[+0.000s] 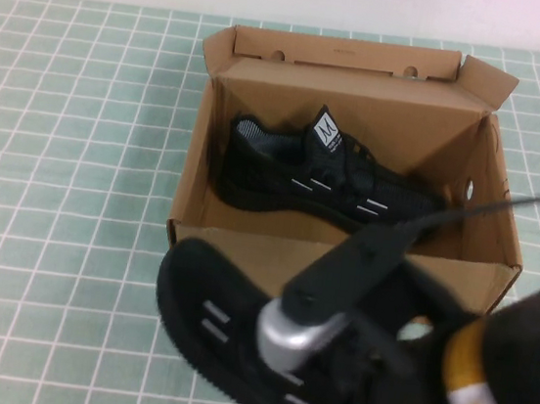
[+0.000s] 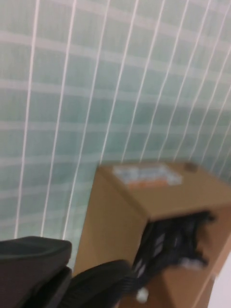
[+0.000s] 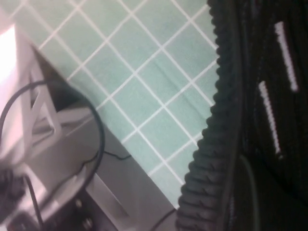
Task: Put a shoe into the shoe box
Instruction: Pick up the shoe from the table, then hand over the shoe
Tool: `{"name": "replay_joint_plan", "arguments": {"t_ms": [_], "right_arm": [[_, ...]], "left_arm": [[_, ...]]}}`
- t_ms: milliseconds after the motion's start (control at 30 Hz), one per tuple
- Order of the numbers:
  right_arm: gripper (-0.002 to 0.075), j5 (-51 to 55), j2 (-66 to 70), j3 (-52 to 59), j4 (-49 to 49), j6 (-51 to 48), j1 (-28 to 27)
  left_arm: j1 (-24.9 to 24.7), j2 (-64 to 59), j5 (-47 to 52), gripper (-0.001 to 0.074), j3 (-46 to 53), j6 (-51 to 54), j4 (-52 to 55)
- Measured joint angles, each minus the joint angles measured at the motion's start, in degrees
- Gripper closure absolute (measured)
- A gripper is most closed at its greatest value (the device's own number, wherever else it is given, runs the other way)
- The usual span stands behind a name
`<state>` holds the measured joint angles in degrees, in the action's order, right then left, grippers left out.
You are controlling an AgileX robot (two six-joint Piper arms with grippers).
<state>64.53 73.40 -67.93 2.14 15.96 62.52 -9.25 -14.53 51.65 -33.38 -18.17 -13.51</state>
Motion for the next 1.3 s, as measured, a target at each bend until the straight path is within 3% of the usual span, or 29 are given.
{"name": "replay_joint_plan", "arguments": {"t_ms": [233,433,567,767,933,1300], "right_arm": [[0.0724,7.53,-4.61,-4.21,-2.75,-14.0,0.0],[0.0724,8.01,-5.6,-4.3,-6.84,-18.2,0.74],[0.0724,8.1,-5.85,-4.3,-10.19,-18.77,5.06],[0.0724,8.1,-6.21,-4.3,-17.67,-14.7,12.43],[0.0724,8.12,-6.21,-4.3,-22.38,-8.33,13.73],[0.0724,8.22,-6.21,-4.3,-32.25,1.31,13.72]], "left_arm": [[0.0,-0.94,0.07,0.074,0.0,7.26,-15.66],[0.0,-8.45,2.79,0.074,0.0,17.74,-30.11],[0.0,-16.45,4.29,0.074,0.0,24.38,-37.43],[0.0,-28.93,8.41,0.074,0.0,38.83,-54.9],[0.0,-37.18,12.82,0.0739,0.0,47.81,-67.22],[0.0,-41.51,11.94,0.0738,0.0,51.35,-73.63]]}}
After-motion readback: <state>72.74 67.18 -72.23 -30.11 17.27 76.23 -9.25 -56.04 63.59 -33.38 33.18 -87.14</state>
